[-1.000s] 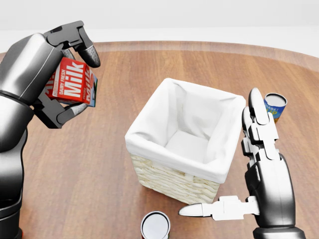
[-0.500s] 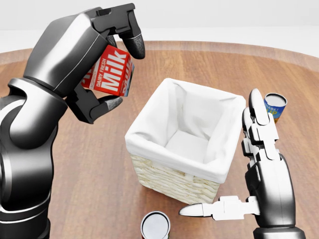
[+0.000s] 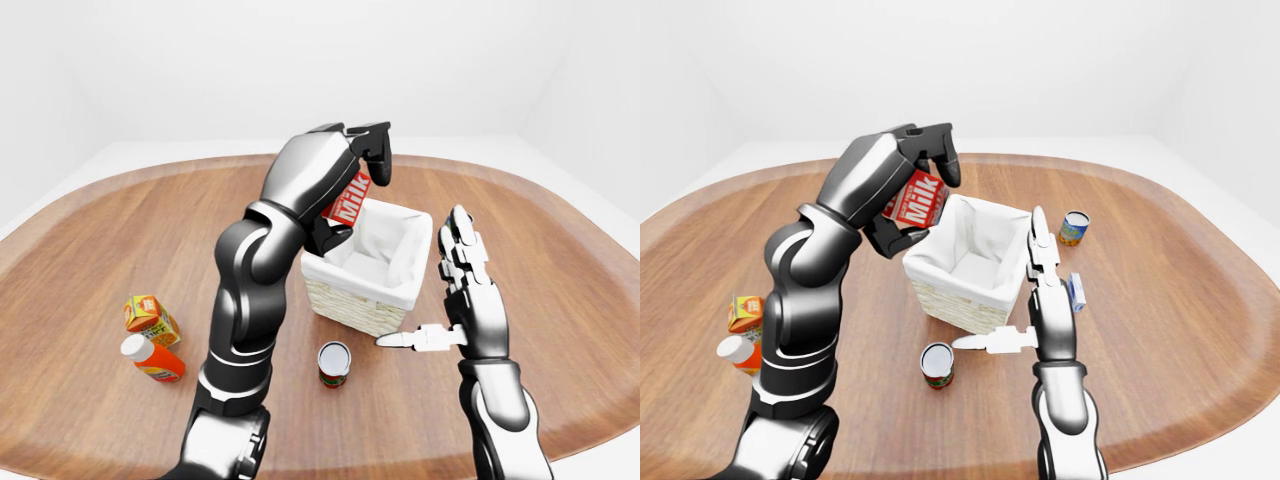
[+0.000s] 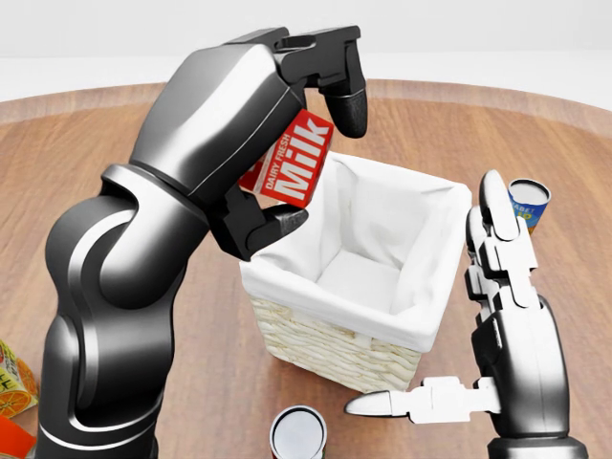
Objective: Pick the milk and place it in the basket.
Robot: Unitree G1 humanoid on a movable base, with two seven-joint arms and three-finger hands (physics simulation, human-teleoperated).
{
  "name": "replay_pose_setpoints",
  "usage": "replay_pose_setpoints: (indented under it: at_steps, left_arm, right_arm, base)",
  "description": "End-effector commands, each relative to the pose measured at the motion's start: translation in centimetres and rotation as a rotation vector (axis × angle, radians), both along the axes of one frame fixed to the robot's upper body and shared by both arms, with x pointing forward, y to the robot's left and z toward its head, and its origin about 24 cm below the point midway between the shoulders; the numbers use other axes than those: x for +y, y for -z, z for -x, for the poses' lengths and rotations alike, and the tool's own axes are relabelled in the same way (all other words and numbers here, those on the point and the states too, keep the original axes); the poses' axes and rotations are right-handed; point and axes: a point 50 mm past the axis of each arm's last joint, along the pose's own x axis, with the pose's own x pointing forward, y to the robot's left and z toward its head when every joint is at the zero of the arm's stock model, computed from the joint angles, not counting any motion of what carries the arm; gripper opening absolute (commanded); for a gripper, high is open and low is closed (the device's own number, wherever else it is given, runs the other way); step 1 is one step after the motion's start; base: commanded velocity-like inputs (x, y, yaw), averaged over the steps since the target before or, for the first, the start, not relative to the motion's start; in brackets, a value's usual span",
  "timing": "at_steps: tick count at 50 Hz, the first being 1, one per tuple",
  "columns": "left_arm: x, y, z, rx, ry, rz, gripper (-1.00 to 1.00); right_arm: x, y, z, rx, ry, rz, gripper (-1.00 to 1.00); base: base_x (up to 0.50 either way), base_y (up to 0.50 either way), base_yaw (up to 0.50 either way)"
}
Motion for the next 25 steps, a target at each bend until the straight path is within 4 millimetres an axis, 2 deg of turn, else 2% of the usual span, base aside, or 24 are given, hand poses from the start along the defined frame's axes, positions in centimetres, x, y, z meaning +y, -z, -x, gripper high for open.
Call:
replay_pose_setpoints:
  at_steps: [1,4,7,16,25]
  left_arm:
    - [-2.1,-0.3,1.2,-0.022,0.081,0.061,-1.0]
    - [-2.7,-0.3,1.2,-0.012,0.097,0.064,-1.0]
    - [-3.7,-1.2,1.5,-0.032,0.135,0.082,-1.0]
    - [-5.4,-0.9,1.6,-0.009,0.187,0.118,-1.0]
    - [-5.9,-1.9,1.2,-0.005,0.246,0.197,-1.0]
  right_arm:
    - [-0.1,0.1,0.0,0.002,0.0,-0.003,1.0]
    - [0.0,0.1,-0.1,0.007,-0.001,-0.003,1.0]
    - [-0.1,0.0,0.0,0.001,0.0,-0.003,1.0]
    - [-0.2,0.1,0.0,0.007,0.0,-0.006,1.0]
    - [-0.1,0.1,0.0,0.006,-0.002,-0.005,1.0]
  base:
    - [0.0,0.0,0.0]
    - [0.0,0.0,0.0]
    - [0.0,0.0,0.0]
    - [0.0,0.0,0.0]
    - [0.0,0.0,0.0]
